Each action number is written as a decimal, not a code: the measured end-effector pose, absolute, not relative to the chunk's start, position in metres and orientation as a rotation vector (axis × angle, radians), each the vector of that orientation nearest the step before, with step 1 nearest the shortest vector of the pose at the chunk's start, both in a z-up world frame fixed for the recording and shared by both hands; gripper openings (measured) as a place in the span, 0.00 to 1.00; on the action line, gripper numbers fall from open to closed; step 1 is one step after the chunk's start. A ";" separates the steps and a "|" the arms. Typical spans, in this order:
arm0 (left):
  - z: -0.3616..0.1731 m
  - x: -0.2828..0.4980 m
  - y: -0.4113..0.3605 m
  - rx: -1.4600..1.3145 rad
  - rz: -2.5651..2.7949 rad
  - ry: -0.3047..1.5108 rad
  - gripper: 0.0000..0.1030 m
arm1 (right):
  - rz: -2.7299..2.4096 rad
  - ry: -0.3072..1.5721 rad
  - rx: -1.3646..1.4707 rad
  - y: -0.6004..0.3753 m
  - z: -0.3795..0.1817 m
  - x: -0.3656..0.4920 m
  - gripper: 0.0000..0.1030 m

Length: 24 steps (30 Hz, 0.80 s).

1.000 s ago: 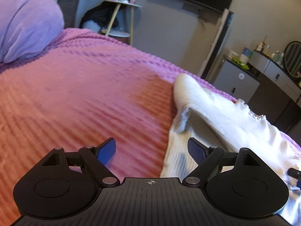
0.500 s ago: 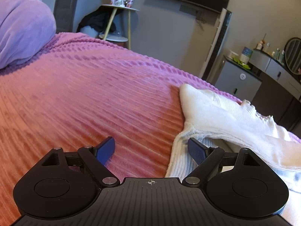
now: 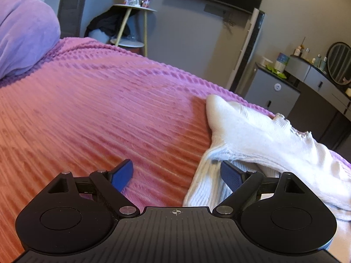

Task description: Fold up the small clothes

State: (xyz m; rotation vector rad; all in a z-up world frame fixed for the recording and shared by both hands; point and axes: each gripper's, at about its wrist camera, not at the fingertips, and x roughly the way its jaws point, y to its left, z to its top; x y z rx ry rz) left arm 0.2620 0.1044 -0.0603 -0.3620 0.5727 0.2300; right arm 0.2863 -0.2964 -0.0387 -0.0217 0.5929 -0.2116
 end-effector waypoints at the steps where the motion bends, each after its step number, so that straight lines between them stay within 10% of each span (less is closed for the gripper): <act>1: -0.060 0.261 0.103 -0.363 0.227 0.573 0.89 | -0.238 0.627 -0.048 -0.296 -0.042 0.290 0.08; 4: -0.059 0.261 0.100 -0.350 0.227 0.577 0.89 | -0.344 0.626 -0.091 -0.284 -0.035 0.287 0.21; 24: -0.042 0.253 0.127 -0.365 0.229 0.666 0.92 | 0.317 0.632 -0.046 -0.104 -0.031 0.298 0.21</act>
